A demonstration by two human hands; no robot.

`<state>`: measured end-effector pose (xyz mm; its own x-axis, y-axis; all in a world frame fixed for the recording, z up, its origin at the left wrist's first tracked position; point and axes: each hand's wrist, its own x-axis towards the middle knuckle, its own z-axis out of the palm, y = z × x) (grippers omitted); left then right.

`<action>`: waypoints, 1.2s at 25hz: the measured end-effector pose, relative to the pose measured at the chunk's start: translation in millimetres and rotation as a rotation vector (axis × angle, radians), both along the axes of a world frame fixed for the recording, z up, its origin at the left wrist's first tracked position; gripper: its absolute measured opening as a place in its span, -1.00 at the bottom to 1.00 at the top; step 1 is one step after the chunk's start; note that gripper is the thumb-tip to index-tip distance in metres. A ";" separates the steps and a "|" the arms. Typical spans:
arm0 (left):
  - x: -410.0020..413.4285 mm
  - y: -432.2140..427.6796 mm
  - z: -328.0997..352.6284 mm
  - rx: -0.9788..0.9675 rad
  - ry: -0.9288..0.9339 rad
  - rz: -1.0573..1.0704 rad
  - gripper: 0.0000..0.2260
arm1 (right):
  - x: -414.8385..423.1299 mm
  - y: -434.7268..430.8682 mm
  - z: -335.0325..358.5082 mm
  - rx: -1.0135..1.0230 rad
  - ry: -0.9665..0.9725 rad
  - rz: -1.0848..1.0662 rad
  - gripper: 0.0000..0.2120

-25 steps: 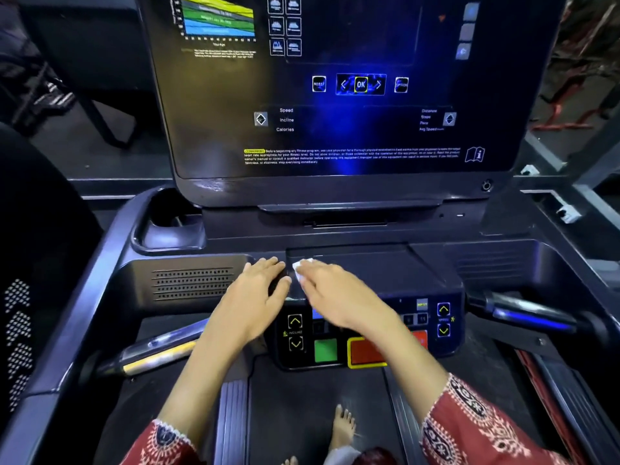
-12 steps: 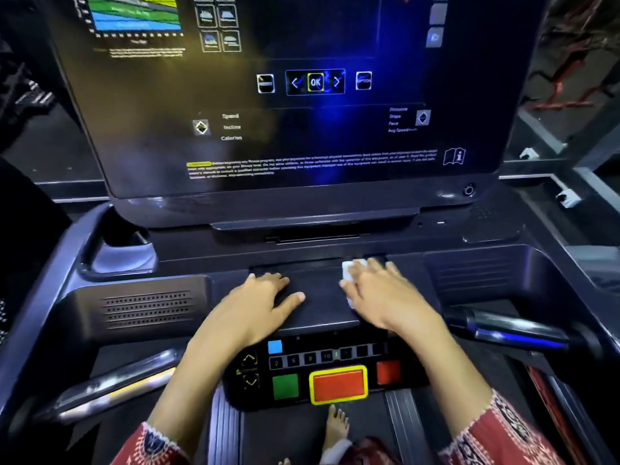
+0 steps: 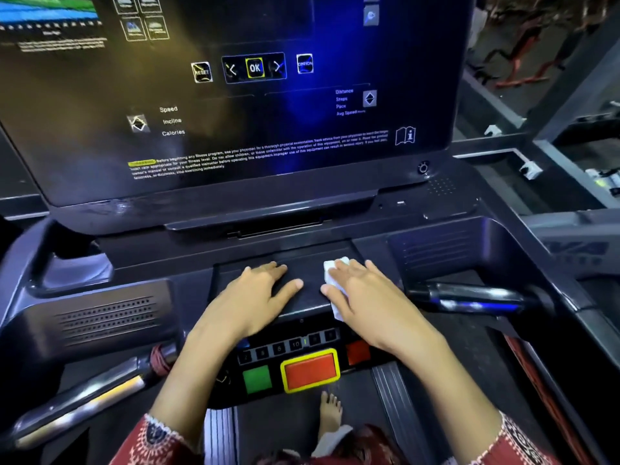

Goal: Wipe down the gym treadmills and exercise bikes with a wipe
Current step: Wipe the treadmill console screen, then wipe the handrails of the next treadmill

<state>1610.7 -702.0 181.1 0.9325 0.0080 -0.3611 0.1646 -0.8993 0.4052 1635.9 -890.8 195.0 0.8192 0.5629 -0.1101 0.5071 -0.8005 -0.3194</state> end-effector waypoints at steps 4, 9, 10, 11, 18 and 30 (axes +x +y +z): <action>-11.3 -2.3 6.7 -0.058 -0.154 -0.037 -0.56 | -17.2 -0.9 -5.4 0.186 -0.034 -0.063 -0.76; -9.1 -30.6 17.8 -0.045 -0.426 -0.271 -0.70 | -55.9 -26.4 -3.0 0.370 -0.412 -0.396 -0.79; -10.1 -45.9 21.3 -0.058 -0.482 -0.355 -0.71 | -71.1 -38.9 -3.3 0.388 -0.458 -0.474 -0.78; -12.9 -64.9 25.1 -0.076 -0.525 -0.447 -0.70 | -88.4 -52.8 -3.8 0.384 -0.488 -0.550 -0.77; -86.2 -244.3 32.0 -0.071 -0.580 -1.080 -0.72 | -258.5 -164.8 -2.2 0.152 -0.523 -1.143 -0.74; -519.5 -453.3 16.6 -0.272 -0.544 -2.187 -0.72 | -714.5 -196.0 -18.2 -0.131 -0.452 -2.366 -0.74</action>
